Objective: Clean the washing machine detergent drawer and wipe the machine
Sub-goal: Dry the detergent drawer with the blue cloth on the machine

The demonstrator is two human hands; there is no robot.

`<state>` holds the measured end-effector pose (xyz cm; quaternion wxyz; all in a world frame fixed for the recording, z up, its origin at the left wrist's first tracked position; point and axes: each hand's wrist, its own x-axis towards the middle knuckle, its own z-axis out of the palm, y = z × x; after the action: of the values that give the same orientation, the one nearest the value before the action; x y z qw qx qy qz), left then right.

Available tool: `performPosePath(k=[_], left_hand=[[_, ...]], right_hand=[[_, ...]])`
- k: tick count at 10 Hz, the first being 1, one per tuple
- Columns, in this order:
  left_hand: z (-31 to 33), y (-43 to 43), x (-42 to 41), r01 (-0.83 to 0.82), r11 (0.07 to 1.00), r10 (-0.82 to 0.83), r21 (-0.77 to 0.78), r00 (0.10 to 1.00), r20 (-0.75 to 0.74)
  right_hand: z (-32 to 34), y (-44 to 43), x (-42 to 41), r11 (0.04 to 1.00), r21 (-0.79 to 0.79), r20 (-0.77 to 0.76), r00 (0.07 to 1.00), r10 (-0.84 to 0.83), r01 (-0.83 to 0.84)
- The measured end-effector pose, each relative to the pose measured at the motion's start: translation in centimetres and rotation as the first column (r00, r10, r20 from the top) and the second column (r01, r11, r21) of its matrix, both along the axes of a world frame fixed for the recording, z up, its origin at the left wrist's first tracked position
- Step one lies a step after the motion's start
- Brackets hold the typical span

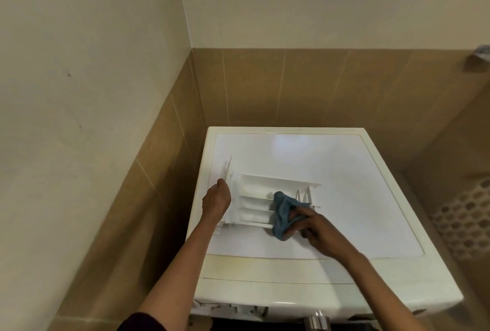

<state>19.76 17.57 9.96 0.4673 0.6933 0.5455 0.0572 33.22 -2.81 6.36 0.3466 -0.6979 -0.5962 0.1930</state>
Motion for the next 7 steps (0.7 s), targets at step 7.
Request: performPosePath(k=[7], left_hand=[[-0.4, 0.0, -0.1, -0.038, 0.999, 0.037, 0.018, 0.998, 0.050]], right_hand=[[5.2, 3.3, 3.6, 0.869, 0.173, 0.115, 0.867, -0.485, 0.463]])
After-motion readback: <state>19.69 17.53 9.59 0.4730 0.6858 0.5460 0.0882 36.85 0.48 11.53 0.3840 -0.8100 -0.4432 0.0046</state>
